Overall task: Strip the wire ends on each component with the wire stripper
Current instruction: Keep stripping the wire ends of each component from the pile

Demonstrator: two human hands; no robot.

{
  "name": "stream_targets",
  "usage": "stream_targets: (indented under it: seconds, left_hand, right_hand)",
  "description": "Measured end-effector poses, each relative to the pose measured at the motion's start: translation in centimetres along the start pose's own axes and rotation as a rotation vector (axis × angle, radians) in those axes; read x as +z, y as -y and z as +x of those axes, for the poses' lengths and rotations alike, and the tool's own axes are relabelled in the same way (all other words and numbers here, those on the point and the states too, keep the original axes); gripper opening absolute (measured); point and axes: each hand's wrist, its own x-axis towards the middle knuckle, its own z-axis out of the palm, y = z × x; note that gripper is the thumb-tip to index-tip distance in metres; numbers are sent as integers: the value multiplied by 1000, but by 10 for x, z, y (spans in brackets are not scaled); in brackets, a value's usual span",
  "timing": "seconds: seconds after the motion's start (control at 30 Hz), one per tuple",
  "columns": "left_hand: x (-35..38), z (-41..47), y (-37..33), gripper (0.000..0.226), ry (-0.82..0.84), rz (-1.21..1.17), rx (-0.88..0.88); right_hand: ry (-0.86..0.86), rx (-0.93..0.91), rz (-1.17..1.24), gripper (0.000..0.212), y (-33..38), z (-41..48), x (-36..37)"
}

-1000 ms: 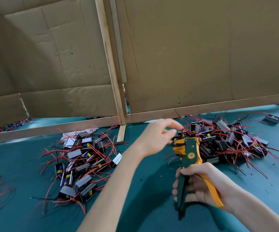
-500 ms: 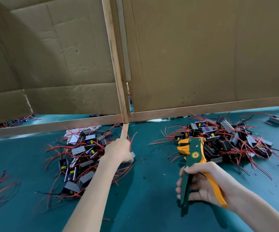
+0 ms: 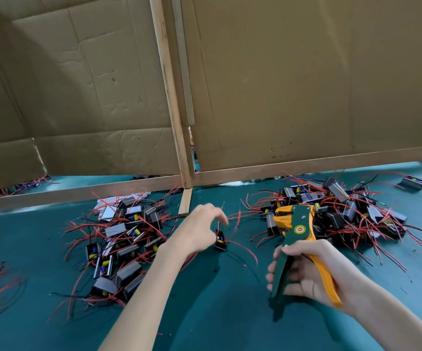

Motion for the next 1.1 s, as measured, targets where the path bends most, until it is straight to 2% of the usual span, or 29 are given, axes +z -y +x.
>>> stream_targets:
  seconds: [0.07,0.13,0.23,0.3,0.4,0.5,0.57,0.67,0.77,0.9,1.0,1.1]
  left_hand:
    - [-1,0,0,22,-214,-55,-136]
    - [4,0,1,3,-304,12,-273]
    - [24,1,2,29,-221,-63,-347]
    - [37,3,-1,36,-185,-188,-313]
    - [42,6,-6,28,-128,-361,-235]
    - [36,6,-7,40,-63,-541,-236]
    - [33,6,-8,34,-79,-523,-219]
    - [35,4,-10,12,-120,-440,-162]
    - [38,2,-10,15,-108,-435,-113]
    - [24,3,-11,15,-138,-608,-56]
    - [7,3,-13,15,-172,-788,-6]
    - [-7,-2,-19,10,-136,-847,68]
  right_hand:
    - [-6,-10,4,16,1,1,-2]
    - [-11,-13,8,16,1,2,-3]
    - [-8,-5,5,17,0,3,-3]
    - [-6,2,-1,17,-1,3,-2]
    - [-9,4,-4,19,-1,3,-2]
    - [1,-6,-2,20,0,3,-2]
    - [-1,-9,2,20,0,3,-2]
    - [-7,-17,7,18,0,1,0]
    - [12,-29,5,18,2,-1,2]
    - [51,-54,-7,25,2,-4,3]
    - [75,-91,-21,19,3,-4,4]
    - [109,-121,-44,20,2,-5,6]
